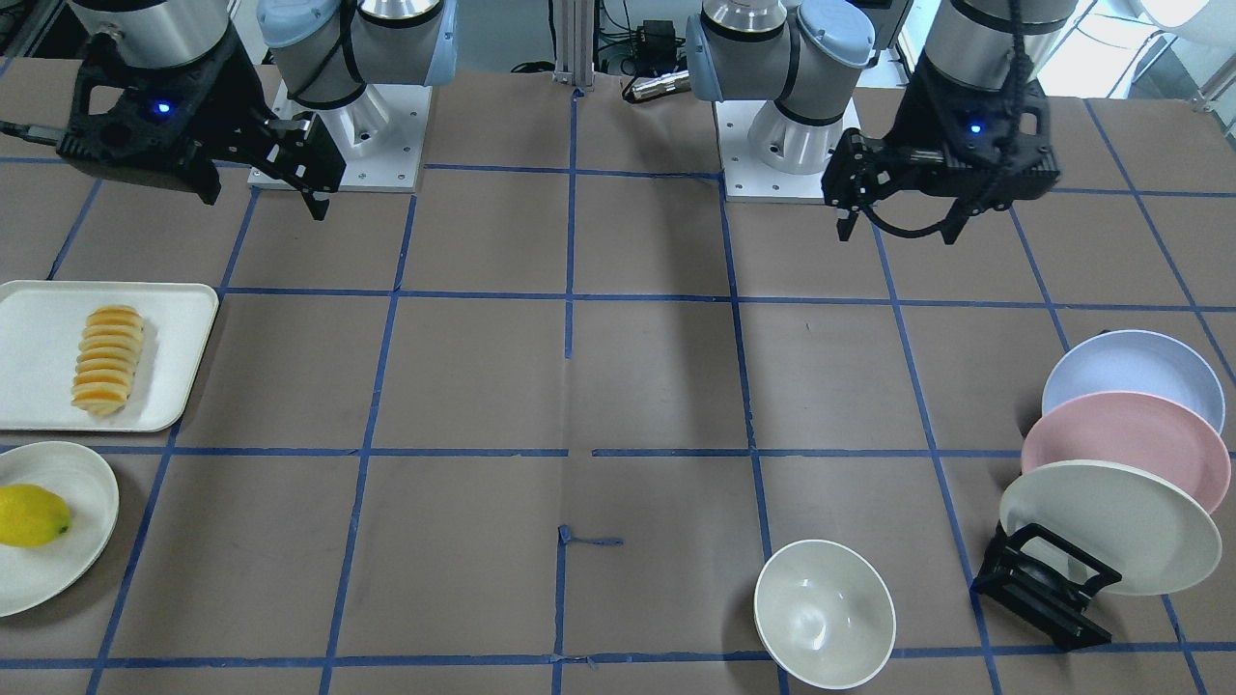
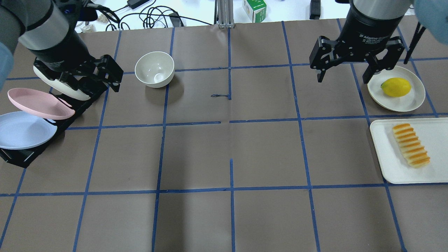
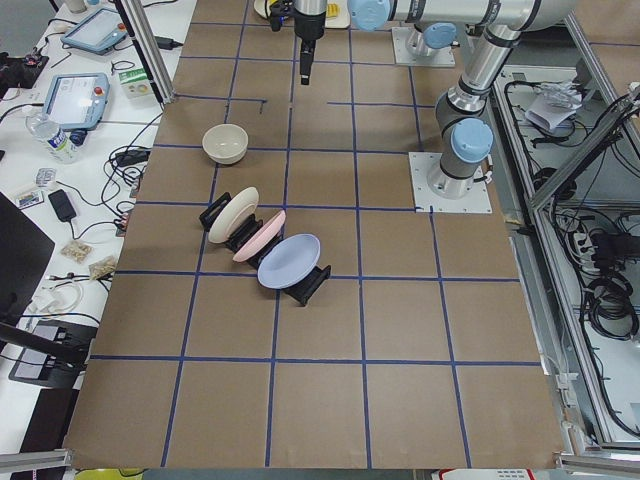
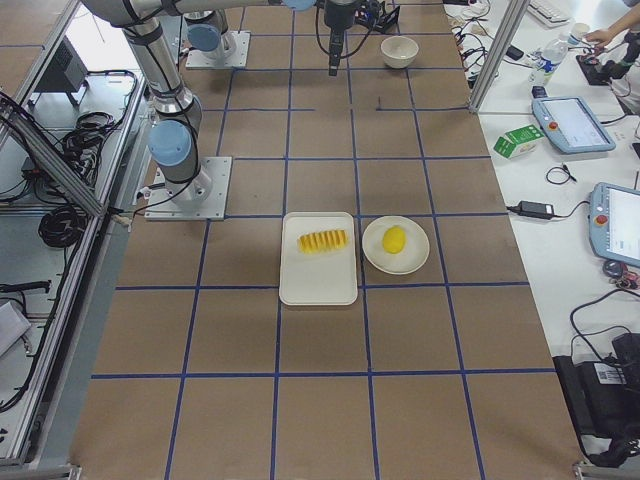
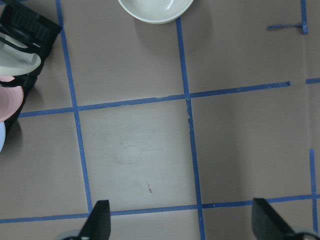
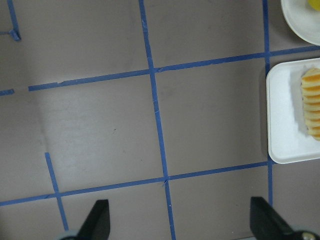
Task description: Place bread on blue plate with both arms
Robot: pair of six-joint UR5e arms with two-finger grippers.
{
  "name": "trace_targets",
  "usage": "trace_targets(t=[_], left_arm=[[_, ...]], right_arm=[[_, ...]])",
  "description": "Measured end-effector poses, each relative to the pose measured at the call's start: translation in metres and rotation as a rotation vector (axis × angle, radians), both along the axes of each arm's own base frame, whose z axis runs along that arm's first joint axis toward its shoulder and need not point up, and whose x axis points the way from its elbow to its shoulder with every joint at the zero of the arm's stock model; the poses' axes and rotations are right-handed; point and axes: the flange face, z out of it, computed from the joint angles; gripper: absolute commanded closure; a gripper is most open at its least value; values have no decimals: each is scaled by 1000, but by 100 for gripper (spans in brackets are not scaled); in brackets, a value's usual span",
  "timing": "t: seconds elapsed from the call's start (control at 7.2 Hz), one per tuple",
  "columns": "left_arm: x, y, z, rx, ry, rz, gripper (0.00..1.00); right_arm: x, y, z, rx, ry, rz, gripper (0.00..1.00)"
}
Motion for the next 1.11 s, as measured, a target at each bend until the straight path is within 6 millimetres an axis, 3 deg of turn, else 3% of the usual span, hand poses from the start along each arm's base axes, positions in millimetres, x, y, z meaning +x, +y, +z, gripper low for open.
trace_targets(t=[0.42, 0.69, 0.83, 1.11], left_arm=[[119, -3, -4, 6, -1, 246, 0], [221, 11, -15, 30, 2, 453, 0], [279, 24, -28, 51, 12, 566, 0], [369, 29, -60, 13, -36, 688, 0]], right_arm=[[-98, -17, -8, 18, -10, -91, 0], [-162, -25, -20, 26, -27, -10, 0], [-194, -29, -35, 43, -35, -6, 0], [-251, -42, -98, 100, -61, -12, 0]])
